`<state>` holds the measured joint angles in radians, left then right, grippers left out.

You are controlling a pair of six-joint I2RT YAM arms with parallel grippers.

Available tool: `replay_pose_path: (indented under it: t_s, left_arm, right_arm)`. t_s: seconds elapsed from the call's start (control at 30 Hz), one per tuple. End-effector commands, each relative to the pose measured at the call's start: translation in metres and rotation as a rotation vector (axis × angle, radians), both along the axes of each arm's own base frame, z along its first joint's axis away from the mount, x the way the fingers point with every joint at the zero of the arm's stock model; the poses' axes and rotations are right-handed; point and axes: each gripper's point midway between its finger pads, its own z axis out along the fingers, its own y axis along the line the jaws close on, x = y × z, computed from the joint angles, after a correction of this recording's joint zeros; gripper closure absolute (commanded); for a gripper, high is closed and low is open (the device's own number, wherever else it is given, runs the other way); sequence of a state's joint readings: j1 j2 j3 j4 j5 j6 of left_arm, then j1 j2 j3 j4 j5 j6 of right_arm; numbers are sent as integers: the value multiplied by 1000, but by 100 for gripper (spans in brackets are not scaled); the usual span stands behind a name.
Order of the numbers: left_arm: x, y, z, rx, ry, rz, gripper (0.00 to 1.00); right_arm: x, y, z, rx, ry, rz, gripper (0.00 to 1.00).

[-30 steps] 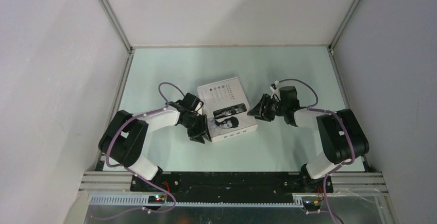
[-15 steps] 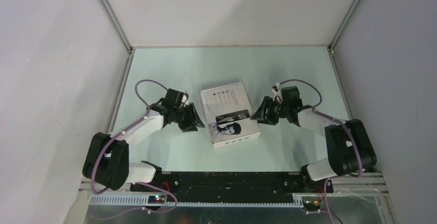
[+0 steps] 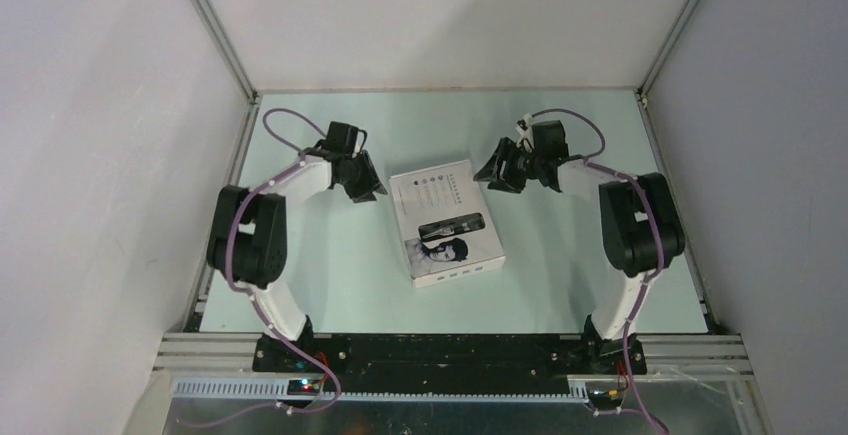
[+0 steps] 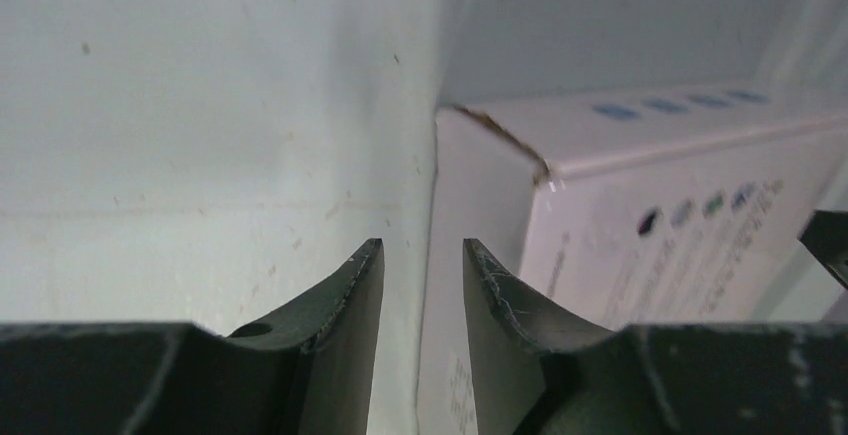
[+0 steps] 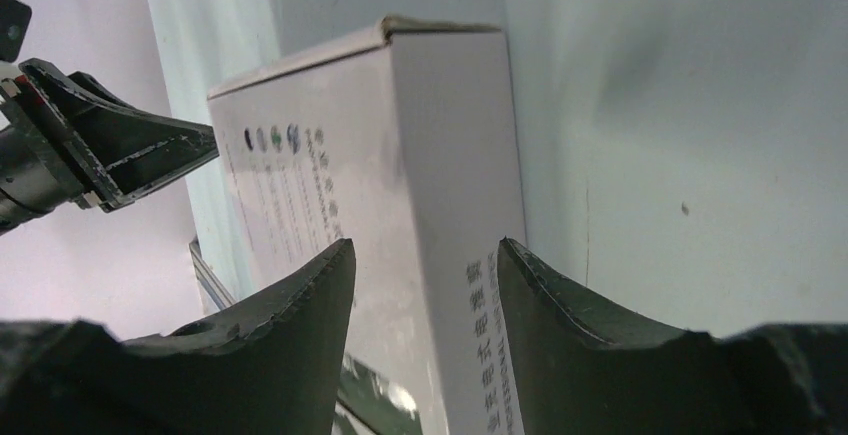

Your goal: Sort the hair-cutting tools

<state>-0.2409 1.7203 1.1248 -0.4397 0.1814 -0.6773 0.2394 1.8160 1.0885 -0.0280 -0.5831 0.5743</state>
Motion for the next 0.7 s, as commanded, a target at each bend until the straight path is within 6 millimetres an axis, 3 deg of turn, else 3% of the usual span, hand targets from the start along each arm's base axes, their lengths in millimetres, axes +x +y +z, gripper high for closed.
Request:
replay_pose_path:
  t_s: [0.0,0.2,0.37,0.5,0.67]
  left_arm:
    - [25,16,-8,96,-4,30,61]
    - [40,14,-28,115,34,29,64]
    - [46,-10,-36,50,31,-24,64]
    - [49,-34,-28,-1,-10,-82,63]
    - [52,-49,-13,-64,-56,-104,60]
  right_arm:
    - [31,14,3,33,-42,-2,41]
    - [39,31,-12,50,-15,33,42]
    - [32,43,-19,68,6,73,44]
    - [27,49,-19,74,13,92,45]
    - [29,46,-11,72,-5,86,45]
